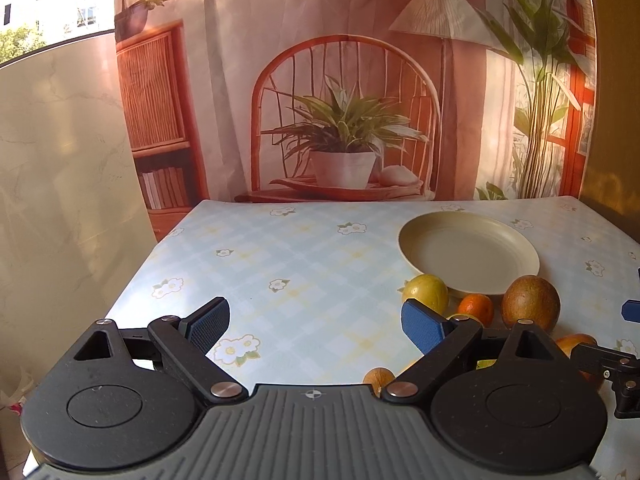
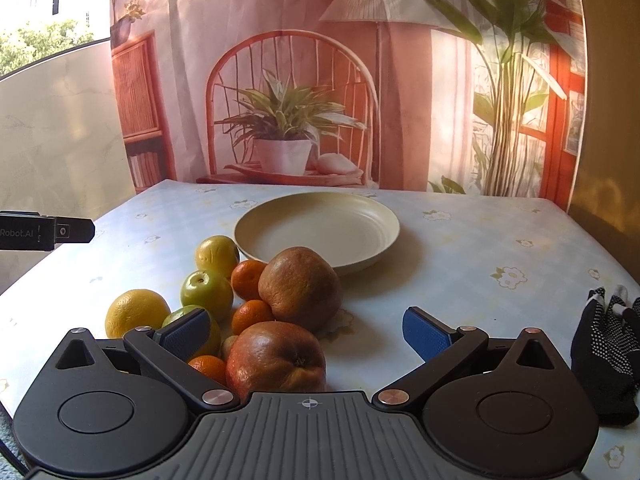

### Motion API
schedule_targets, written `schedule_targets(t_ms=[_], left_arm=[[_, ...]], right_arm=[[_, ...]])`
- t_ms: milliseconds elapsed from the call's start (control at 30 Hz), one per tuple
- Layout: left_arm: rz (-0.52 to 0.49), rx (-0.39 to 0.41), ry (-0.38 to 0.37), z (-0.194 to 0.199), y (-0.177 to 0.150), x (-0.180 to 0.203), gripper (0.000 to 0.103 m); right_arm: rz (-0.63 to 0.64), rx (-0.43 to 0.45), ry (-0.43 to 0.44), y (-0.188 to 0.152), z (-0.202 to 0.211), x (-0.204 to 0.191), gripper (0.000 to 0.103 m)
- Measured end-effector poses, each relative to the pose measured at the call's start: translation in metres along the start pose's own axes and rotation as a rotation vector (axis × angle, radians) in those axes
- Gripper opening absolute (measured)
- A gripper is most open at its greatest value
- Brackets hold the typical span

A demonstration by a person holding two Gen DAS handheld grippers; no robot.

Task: Organize fruits
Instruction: 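Move the left tool to the small brown round fruit and close on it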

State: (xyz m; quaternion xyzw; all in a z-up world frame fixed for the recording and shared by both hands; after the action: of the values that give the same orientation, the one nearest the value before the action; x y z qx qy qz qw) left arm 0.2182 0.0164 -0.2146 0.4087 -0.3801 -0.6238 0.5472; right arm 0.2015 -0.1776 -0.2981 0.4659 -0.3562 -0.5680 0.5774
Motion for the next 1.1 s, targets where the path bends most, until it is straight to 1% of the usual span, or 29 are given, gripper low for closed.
schedule_targets(t_ms=[33,100,200,267,333,467,500,567,667,733,800,833,900,967,1033,1067,1100], left_arm=[[0.012,0.004,-0.017,0.001,-0.001,0.0,0.094],[0.044,0.014,-0.026,0.001,-0.001,-0.002,0.094],[0.094,-0.003,-0.025,-0.001,-0.004,-0.007,0.095],[0.106,-0.007,-0.004,-0.005,-0.007,-0.01,0.095],[0.09,-0.004,0.01,-0.006,-0.009,-0.012,0.095],[0.085,-0.031,0.011,-0.011,-0.017,-0.014,0.094],[0.079,-0.036,0.007,-0.011,-0.018,-0.013,0.093],[0.037,-0.036,0.0,-0.012,-0.021,-0.01,0.09],[-0.032,-0.033,0.022,-0.012,-0.024,-0.007,0.086],[-0.027,-0.051,-0.011,-0.015,-0.028,-0.005,0.078],[0.001,-0.09,-0.042,-0.019,-0.032,-0.004,0.066],[0.031,-0.115,-0.057,-0.023,-0.035,-0.005,0.063],[0.085,-0.146,-0.073,-0.027,-0.038,-0.008,0.048],[0.129,-0.166,-0.083,-0.032,-0.041,-0.011,0.046],[0.152,-0.184,-0.119,-0.036,-0.042,-0.008,0.045],[0.17,-0.199,-0.143,-0.039,-0.042,-0.006,0.042],[0.188,-0.21,-0.159,-0.042,-0.042,-0.004,0.034]], right_arm=[[-0.006,-0.005,0.001,-0.001,-0.001,0.001,0.102],[-0.02,-0.005,-0.005,0.0,-0.001,0.003,0.102],[-0.039,-0.001,-0.017,0.001,-0.001,0.008,0.102],[-0.046,0.005,-0.021,0.001,-0.001,0.011,0.102],[-0.047,0.008,-0.027,0.001,-0.001,0.012,0.102],[-0.049,0.008,-0.022,-0.001,-0.001,0.011,0.102],[-0.048,0.008,-0.021,-0.001,-0.001,0.011,0.102],[-0.045,0.009,-0.017,-0.001,-0.001,0.01,0.102],[-0.045,0.011,-0.015,-0.001,0.0,0.011,0.102],[-0.05,0.009,-0.015,-0.002,0.0,0.01,0.102],[-0.055,0.003,-0.015,-0.003,-0.001,0.011,0.102],[-0.056,0.001,-0.015,-0.004,-0.001,0.011,0.102],[-0.057,-0.001,-0.014,-0.005,-0.001,0.012,0.102],[-0.057,0.0,-0.015,-0.005,-0.001,0.012,0.102],[-0.058,-0.002,-0.015,-0.005,-0.001,0.011,0.102],[-0.059,-0.004,-0.014,-0.006,-0.001,0.011,0.102],[-0.06,-0.005,-0.012,-0.007,-0.001,0.011,0.102]])
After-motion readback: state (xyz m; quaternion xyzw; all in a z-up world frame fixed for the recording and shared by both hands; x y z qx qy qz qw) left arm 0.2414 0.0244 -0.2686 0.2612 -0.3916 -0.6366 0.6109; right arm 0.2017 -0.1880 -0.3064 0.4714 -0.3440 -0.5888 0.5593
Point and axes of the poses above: each gripper's, at about its wrist camera, not at the fingertips, and z roughly against the way its jaws point, x to its right, y to its top, the point moved 10 cm from there along -z, roughly the way its jaws point, and after that the axes turned 9 degrees about x, right-handed, at the moved point
